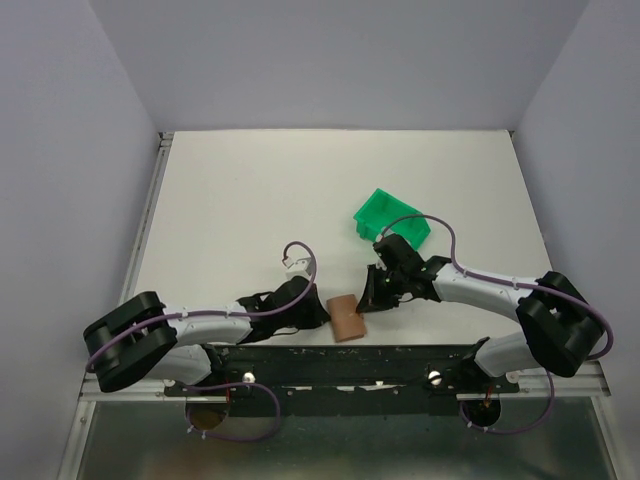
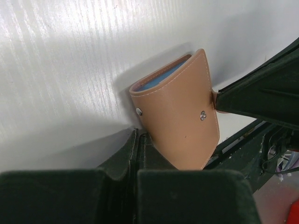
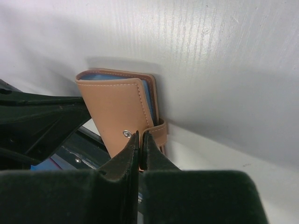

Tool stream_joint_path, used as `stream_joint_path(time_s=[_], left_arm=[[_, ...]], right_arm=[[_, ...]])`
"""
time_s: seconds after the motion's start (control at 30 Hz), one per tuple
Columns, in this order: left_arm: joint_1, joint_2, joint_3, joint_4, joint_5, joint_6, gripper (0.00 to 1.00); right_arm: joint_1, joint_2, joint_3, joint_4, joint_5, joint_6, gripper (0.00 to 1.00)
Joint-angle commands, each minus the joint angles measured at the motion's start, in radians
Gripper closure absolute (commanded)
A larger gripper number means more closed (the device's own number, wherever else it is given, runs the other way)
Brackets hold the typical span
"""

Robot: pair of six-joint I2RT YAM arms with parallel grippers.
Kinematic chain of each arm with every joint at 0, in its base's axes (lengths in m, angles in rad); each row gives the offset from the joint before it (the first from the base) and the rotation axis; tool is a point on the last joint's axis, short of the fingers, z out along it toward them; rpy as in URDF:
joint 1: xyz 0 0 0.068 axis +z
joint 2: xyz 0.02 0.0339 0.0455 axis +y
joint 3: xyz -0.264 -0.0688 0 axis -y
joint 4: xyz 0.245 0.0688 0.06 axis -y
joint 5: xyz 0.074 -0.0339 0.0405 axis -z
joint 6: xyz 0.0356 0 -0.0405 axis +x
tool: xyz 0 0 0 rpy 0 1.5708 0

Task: Put the credit cards into the card holder
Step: Close the card holder at the corner of the board.

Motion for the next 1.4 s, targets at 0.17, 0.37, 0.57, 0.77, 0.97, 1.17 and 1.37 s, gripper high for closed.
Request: stream_joint_path(time_s=[0.17, 0.37, 0.57, 0.77, 0.97, 1.17, 1.37], left_arm=[[-0.007, -0.018, 0.05, -0.043, -0.035, 0.03, 1.0], [-0.007, -0.017, 0.034, -0.033, -0.034, 0.022, 1.0], [-0.007, -0.005, 0.03, -0.015, -0.026, 0.016, 1.0], [-0.007, -0.015, 0.016, -0.018, -0.026, 0.013, 1.0], [-0.007, -0.029, 0.008, -0.021, -0.029, 0.01, 1.0], [-0.007, -0.026, 0.016, -0.021, -0.027, 0.013, 1.0], [-0.007, -0.018, 0.016, -0.018, -0.021, 0.016, 1.0]], right_arm=[[0.002, -0.015, 0.062, -0.073, 0.049, -0.072, 0.86], [0.002, -0.084, 0.069, -0.058, -0.009, -0.122, 0.59], [0.002, -0.072, 0.066, 0.033, -0.143, -0.106, 0.55], [-0.005, -0.09, 0.037, 0.113, -0.189, -0.082, 0.57], [-0.007, -0.239, 0.081, -0.187, 0.267, -0.1, 0.67], [-0.007, -0.133, 0.157, -0.4, 0.416, -0.171, 0.85], [-0.007, -0.113, 0.065, -0.199, 0.109, -0.209, 0.82]])
